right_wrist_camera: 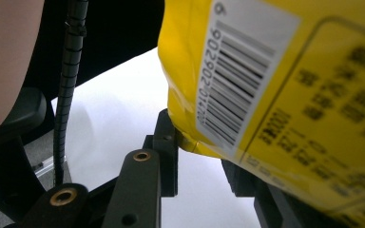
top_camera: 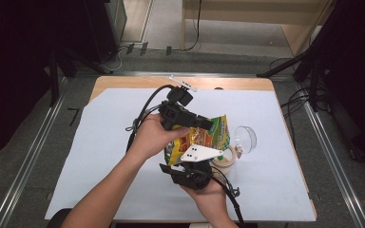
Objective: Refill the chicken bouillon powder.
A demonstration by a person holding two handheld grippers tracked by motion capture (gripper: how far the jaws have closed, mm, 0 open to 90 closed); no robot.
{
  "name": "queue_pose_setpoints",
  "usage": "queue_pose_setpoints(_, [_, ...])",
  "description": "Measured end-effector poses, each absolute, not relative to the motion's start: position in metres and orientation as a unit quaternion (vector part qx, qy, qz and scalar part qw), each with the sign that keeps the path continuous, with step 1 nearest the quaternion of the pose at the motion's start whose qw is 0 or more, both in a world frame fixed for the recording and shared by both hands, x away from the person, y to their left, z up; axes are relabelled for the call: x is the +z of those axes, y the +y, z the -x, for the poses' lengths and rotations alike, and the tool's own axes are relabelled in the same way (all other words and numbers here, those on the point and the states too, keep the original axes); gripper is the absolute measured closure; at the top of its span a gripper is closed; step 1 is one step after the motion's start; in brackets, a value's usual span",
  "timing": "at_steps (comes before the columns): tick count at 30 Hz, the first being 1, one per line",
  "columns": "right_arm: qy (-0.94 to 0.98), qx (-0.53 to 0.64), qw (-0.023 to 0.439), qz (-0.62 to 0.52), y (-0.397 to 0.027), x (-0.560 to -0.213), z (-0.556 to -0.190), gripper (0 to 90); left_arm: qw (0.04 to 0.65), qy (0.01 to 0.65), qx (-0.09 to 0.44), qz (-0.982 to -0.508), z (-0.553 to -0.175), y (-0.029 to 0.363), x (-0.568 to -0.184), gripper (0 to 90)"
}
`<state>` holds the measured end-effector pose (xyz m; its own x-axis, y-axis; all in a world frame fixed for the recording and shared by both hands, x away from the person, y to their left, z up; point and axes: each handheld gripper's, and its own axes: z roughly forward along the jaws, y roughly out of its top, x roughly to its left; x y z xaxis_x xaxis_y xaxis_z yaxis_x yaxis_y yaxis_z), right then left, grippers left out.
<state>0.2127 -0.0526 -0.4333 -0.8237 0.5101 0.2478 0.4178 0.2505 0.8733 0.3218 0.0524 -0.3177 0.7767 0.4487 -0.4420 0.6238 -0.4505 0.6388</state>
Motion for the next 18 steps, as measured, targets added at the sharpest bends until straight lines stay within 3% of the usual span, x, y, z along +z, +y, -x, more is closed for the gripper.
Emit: queue_pose_setpoints(18, [0.790,0.537,0.044,-0.294,-0.0527,-0.4335,-0.2122,71.1,0.418,0.317,-0.106,-0.845,-0.3220,0.0528,-0.3189,78.8])
